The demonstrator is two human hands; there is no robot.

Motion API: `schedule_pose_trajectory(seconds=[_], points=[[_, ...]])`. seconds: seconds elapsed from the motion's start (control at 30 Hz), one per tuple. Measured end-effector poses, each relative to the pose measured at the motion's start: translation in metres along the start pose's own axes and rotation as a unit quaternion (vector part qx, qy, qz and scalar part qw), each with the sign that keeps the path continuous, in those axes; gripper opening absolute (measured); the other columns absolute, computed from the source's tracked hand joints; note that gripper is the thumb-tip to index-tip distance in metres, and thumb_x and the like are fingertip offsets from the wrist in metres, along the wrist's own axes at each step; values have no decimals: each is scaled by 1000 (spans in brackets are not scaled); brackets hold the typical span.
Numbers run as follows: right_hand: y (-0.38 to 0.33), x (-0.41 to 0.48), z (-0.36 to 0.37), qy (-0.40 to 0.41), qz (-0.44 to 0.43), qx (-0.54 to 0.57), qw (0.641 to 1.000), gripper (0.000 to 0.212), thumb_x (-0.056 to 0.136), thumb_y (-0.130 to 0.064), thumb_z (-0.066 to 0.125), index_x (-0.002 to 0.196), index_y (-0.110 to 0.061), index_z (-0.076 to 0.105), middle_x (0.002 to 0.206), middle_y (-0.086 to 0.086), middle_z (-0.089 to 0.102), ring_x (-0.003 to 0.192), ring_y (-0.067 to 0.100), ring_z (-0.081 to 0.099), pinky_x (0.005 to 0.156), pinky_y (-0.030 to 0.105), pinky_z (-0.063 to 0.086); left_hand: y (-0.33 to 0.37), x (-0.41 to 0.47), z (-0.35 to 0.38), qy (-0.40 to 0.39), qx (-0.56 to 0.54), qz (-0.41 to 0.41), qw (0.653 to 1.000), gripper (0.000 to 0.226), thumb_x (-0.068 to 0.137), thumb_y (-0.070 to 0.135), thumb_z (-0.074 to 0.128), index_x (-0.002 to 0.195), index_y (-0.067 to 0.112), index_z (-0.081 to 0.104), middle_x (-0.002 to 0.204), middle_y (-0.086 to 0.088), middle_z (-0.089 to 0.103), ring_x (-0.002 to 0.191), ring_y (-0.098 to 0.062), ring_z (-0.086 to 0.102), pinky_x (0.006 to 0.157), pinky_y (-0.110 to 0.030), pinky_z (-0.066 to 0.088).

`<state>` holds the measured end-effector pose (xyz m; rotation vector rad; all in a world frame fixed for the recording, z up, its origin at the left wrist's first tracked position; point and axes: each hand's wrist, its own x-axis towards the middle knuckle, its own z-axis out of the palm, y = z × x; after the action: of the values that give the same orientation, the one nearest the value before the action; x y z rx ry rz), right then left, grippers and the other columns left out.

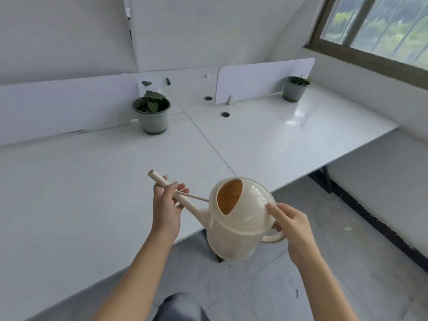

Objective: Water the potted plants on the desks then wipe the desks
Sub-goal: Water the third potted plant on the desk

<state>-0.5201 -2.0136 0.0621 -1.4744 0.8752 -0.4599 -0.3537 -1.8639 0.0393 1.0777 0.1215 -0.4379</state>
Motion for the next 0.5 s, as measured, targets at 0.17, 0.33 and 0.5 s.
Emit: schedule_pose_trajectory(seconds=[0.17,0.33,0.5], points=[[0,55,9,-48,16,-1,999,14,83,-21,63,81,-9,71,49,-12,54,56,12,42,56,19,36,-4,32,7,46,-1,9,999,26,93,11,42,117,20,40,89,-9,57,85,-22,57,87,-37,42],[-8,109,43,-68,24,-13,997,13,82,-21,64,80,-10,71,50,-10,53,54,12,42,57,21,35,4,89,10,77,-40,9,996,14,92,8,40,98,17,50,95,-9,57,91,-25,57,85,-35,43],[-31,160,76,-53,11,-7,998,17,82,-17,62,71,-6,69,51,-3,47,56,16,39,61,26,32,16,150,17,86,-139,12,986,31,91,4,40,121,9,45,98,-11,56,92,-24,59,82,-33,47]])
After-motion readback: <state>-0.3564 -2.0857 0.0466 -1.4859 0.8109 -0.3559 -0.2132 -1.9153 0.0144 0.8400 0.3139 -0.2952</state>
